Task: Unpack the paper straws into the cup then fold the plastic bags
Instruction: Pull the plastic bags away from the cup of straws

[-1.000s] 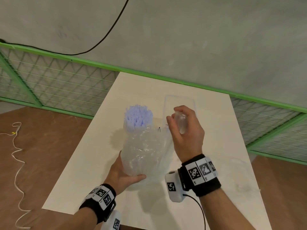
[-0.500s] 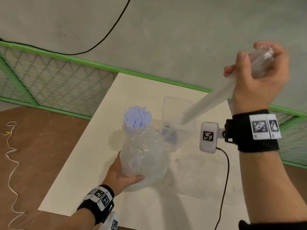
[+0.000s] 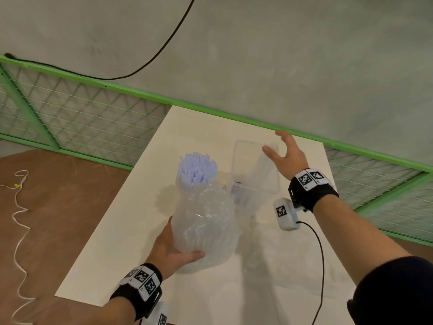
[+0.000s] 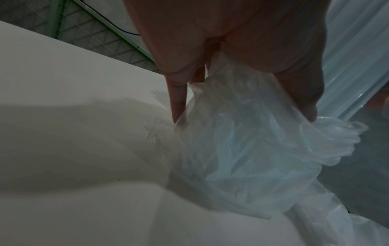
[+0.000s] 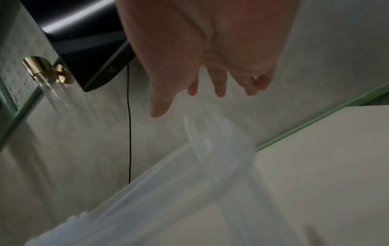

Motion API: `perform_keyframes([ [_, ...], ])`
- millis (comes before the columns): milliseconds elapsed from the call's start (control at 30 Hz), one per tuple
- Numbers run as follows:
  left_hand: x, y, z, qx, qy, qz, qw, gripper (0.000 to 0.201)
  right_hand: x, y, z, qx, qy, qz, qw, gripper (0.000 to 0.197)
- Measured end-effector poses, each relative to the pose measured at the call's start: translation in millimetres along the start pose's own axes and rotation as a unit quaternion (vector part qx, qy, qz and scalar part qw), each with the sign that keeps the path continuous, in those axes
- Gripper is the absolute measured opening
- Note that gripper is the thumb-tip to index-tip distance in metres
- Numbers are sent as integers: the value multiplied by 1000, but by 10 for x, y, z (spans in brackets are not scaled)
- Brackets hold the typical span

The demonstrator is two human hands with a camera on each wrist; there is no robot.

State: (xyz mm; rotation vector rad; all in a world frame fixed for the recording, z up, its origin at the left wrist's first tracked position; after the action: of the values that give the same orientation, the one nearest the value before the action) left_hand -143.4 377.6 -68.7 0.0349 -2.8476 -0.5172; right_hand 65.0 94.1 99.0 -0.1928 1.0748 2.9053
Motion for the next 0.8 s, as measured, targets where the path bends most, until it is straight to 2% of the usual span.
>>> perform_keyframes([
  [67,2,-1,14,3,-1,0,1000,93,-32,13,-41,35,7,15,999,67],
  [100,4,0,18,4,-2,-1,1000,93,-26,65,-1,50,21,-1,999,65],
  [167,4,1,24,4,-6,-1,1000,93,78,168,217,36,75,-35,996,47],
  [233,-5,-1,24,5,-9,-2,1000,93,310,145,504,-38,143,-11,989,38],
  [300,-13,-4,25,5,-10,-3,1000,93,617,-51,695,-71,178,85,978,44],
  [400,-17,-10,39,12,-10,-1,1000,90,1084,-529,658,-7,175,257,951,56],
  [467,-21,-15,44,16,-11,1,1000,89,1269,-737,550,10,162,308,938,65],
  [533,-24,-12,51,21,-8,-2,1000,88,1338,-830,508,-9,153,312,938,64],
  [800,-11,-25,50,26,-5,10,1000,87,1328,-860,525,-93,163,238,953,47],
])
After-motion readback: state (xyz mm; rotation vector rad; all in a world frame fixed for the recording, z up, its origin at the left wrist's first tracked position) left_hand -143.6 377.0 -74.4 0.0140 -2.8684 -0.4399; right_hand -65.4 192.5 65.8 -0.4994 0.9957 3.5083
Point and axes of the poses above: each hand's wrist, its own x-axis away from the middle knuckle, its own y-axis out of the back of the hand, z = x × y, the point moved 9 cm from there along -x, towards the middle knuckle, and after that the axes turned 8 degrees about -x, right-handed, at the moved point
